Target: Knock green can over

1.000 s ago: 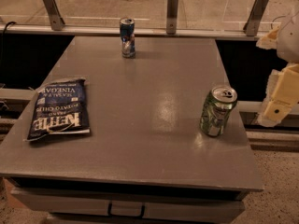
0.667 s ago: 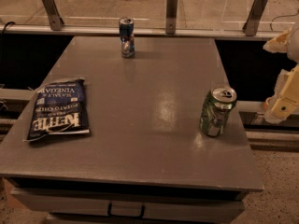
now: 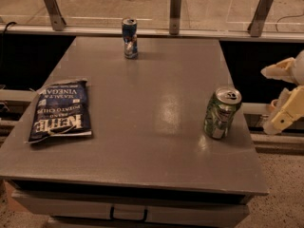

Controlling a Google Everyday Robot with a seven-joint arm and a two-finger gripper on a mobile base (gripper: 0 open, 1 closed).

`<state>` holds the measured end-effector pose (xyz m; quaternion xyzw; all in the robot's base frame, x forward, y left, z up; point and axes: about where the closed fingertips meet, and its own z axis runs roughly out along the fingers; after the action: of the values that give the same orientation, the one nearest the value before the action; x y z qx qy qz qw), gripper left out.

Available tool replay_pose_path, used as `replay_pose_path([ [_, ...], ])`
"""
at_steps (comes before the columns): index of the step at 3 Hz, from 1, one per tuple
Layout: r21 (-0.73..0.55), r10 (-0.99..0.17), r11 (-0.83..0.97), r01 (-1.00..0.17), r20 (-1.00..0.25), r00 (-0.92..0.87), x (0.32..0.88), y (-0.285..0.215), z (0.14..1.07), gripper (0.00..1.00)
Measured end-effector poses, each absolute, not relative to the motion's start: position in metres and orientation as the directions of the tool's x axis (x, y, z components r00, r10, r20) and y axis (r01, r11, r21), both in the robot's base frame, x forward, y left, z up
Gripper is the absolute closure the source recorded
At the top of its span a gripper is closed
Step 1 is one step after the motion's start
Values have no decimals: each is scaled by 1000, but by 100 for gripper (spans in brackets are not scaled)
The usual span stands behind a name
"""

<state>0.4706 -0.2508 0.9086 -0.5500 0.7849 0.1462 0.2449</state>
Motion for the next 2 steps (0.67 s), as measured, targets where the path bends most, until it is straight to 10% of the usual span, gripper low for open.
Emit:
replay_pose_path([
  [2, 40, -702, 350, -936, -650, -291, 471, -248, 885, 0],
])
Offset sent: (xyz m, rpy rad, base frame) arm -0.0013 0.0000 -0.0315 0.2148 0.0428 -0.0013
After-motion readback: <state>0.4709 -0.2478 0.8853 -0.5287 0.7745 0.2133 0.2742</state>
